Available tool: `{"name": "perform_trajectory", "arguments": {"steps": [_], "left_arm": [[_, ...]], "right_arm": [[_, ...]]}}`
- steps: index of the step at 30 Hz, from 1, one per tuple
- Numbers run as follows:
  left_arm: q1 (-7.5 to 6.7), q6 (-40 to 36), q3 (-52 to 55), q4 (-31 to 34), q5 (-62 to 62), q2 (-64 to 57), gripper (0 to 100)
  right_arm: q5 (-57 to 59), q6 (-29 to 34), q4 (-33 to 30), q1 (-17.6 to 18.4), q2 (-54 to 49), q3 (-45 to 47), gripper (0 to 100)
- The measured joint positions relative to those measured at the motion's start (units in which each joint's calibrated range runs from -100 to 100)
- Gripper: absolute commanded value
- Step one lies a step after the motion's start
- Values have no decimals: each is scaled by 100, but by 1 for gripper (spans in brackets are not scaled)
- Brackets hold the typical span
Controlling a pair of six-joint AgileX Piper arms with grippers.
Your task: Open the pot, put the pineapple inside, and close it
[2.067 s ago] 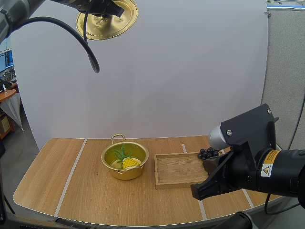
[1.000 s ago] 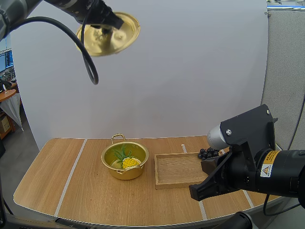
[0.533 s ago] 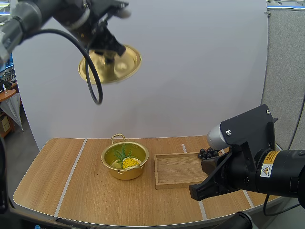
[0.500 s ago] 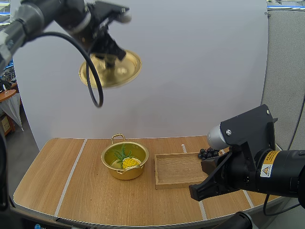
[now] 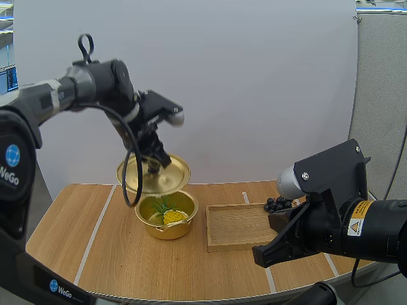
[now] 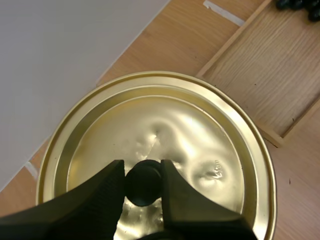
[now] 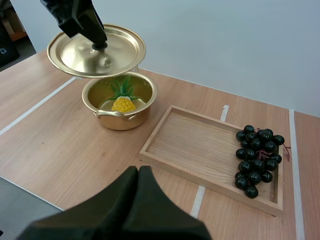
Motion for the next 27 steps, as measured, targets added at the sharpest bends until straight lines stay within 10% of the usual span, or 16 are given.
{"name": "perform_trajectory", "arguments": {"steps": [27], "left_arm": [[0, 801, 610, -691, -2235, 1665, 0]], "right_arm": [[0, 0, 0, 0, 0, 0, 0]]}}
